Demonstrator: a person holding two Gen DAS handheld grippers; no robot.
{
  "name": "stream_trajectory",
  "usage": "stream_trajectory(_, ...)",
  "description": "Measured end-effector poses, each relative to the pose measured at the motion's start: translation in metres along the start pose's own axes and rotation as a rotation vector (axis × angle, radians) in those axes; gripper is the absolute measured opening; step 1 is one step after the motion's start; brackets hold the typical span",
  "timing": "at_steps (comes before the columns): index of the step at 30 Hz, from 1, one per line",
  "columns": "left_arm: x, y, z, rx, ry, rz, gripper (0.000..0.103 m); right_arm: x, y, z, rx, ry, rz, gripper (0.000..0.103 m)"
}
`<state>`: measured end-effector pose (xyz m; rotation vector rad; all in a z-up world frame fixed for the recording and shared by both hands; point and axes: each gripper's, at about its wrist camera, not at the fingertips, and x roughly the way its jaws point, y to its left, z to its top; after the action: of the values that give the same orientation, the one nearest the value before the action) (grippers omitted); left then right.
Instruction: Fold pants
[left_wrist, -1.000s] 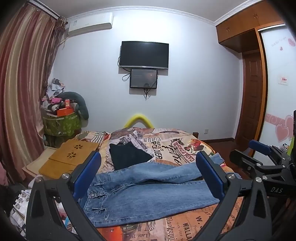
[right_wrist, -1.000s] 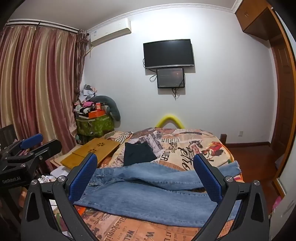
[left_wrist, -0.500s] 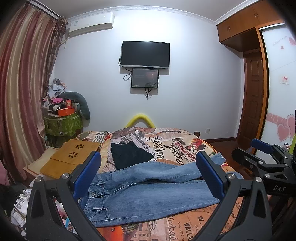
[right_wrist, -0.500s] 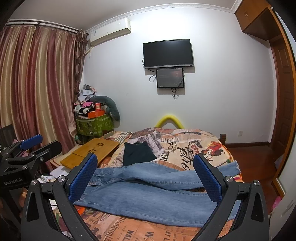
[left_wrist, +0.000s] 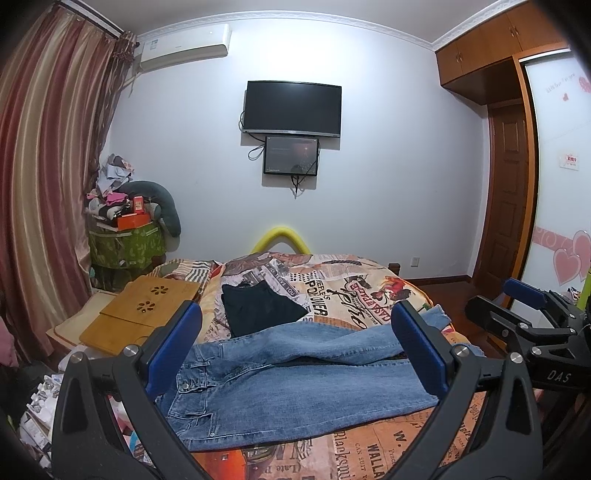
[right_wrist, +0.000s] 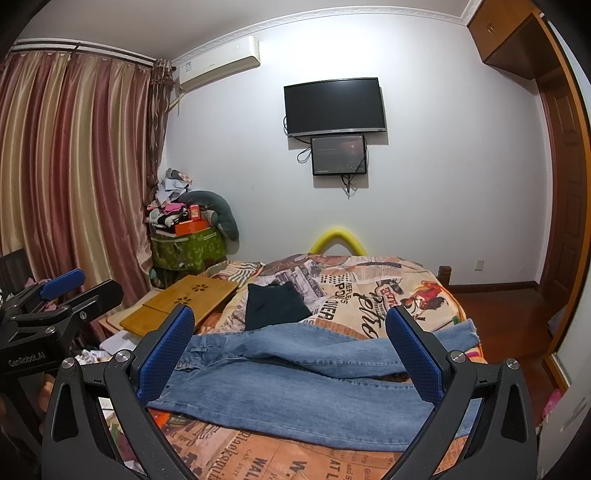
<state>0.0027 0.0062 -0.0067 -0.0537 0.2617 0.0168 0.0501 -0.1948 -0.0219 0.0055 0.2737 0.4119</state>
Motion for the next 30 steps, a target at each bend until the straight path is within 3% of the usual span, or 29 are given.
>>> stream_trajectory(30,0.0000,-0.0039,0.0035,0.004,-0.001,-0.003,0.103,-0.0028,-0.0058,0.0029,0.001,0.000,-0.012,0.103)
